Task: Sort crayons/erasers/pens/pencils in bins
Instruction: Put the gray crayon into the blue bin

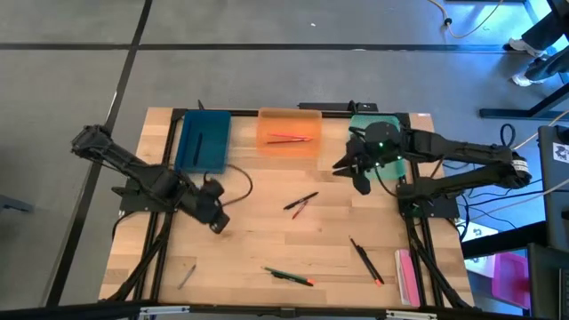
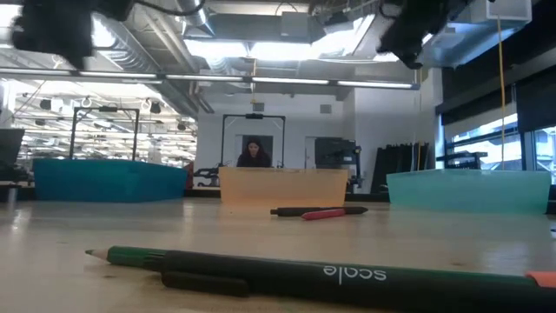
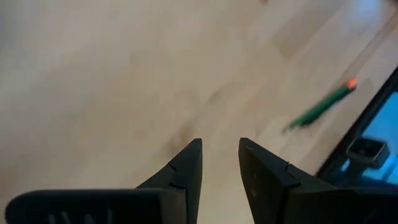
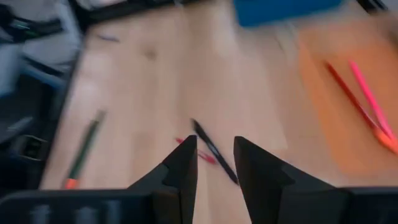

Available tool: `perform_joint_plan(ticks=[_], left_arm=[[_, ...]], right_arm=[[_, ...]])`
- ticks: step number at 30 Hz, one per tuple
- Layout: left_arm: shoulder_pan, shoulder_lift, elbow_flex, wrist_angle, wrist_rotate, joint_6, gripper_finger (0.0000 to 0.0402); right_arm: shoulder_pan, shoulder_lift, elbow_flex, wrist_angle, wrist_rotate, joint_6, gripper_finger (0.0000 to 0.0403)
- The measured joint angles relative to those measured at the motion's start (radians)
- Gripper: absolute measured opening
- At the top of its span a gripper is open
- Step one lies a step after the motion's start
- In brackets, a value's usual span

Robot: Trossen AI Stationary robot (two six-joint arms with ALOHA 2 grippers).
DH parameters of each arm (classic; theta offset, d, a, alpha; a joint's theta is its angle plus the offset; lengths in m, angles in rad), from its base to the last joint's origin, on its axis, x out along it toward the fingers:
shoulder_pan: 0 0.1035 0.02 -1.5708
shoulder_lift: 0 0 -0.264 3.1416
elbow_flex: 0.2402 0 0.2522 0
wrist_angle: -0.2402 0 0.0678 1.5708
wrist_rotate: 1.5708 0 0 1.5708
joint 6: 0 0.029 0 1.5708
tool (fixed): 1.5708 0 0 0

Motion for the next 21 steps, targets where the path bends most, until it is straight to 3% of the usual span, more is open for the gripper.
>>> perform_joint_plan(ticks=[8,15,21], left_arm=[[-0.160,0.155,0.000,-0.016,0.097,-0.220,0.0097],[-0.289,0.292,0.000,0.020,0.211,-0.429,0.0097],[-0.382,0.385,0.000,0.103,0.228,-0.548,0.0097]], right_arm=[[0.048,0.000,0.000,0.153,-0.110,-0.050,0.0110],[0.048,0.000,0.000,0.168,-0.117,-0.047,0.0110],[0.048,0.000,0.000,0.168,-0.116,-0.045,0.0110]])
